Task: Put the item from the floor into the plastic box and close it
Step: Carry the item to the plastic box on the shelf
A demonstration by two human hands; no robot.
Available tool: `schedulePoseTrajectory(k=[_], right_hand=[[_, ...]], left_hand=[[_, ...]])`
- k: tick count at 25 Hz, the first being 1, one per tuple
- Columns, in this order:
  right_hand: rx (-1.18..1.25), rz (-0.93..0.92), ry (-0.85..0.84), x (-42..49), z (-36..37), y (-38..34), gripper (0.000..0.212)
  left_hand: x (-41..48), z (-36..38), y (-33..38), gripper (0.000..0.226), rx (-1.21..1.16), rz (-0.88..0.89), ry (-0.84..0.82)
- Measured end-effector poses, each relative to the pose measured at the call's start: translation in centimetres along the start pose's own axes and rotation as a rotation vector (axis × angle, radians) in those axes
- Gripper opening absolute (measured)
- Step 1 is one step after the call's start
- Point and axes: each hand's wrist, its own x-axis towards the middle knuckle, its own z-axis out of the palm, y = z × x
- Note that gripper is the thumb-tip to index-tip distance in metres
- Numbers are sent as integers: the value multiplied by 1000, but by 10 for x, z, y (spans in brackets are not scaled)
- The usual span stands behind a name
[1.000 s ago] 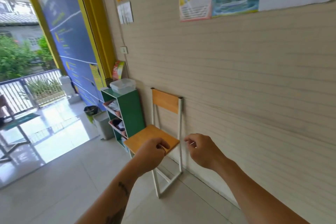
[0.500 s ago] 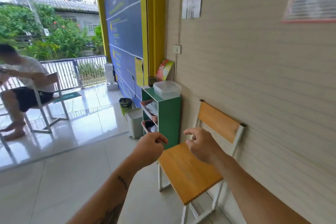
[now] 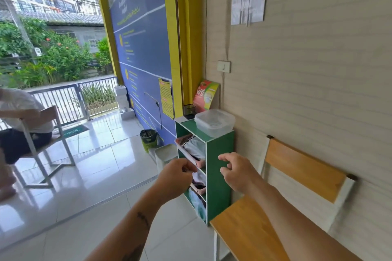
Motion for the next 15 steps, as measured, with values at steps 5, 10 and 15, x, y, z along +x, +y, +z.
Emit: schedulePoseTrajectory(k=[5, 10, 15], right_hand=[[20, -4, 24, 126, 20, 2, 49], [15, 2, 5, 254, 18, 9, 49], [-32, 14, 6, 344, 22, 17, 48]], left_hand=[[121, -19, -24, 33, 17, 5, 1], [243, -26, -35, 32, -9, -34, -6], [340, -25, -42, 33, -39, -45, -15]])
